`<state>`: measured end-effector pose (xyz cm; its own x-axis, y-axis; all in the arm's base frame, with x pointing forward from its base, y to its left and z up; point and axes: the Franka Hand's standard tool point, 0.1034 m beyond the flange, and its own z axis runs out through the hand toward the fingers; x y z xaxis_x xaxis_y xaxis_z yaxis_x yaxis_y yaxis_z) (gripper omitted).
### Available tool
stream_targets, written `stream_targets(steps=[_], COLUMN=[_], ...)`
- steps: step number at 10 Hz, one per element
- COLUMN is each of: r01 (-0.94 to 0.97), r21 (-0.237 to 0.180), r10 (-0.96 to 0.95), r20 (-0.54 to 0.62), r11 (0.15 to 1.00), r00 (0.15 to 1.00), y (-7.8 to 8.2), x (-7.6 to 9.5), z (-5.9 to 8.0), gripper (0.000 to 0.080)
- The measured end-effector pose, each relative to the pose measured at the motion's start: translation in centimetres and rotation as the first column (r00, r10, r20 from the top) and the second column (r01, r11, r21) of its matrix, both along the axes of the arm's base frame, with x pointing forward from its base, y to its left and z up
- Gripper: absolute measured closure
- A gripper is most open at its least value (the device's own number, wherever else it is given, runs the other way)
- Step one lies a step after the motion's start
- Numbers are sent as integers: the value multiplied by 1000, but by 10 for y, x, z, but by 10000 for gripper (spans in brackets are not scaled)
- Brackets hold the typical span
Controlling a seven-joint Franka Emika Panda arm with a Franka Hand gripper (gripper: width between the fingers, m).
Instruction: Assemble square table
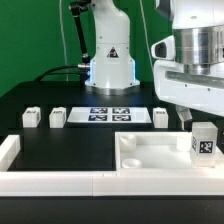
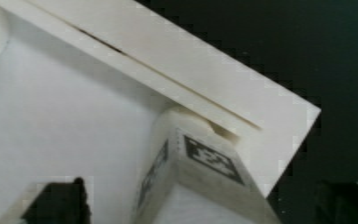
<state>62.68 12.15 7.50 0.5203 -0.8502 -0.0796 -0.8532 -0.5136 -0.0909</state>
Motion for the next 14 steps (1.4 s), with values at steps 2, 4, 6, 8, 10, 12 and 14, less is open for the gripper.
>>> stream_targets(steps=[2,4,6,8,10,12,14], r01=[-168,-557,-696,-674,-608,-460,-108], r21=[-8,-82,-106,-102,-94,-81,-50], r10=[168,561,703,681,614,464,109], r20=[18,38,45,45,43,38,19], r11=[986,827,710,731,788,884,993], r00=[986,827,710,731,788,885,994], y=[-1,-3,3,2,2,0,1], x=[0,4,3,3,3,3,1], z=[-1,-3,-4,-5,-5,-5,-6], gripper=[153,150,150,241,437,508,508])
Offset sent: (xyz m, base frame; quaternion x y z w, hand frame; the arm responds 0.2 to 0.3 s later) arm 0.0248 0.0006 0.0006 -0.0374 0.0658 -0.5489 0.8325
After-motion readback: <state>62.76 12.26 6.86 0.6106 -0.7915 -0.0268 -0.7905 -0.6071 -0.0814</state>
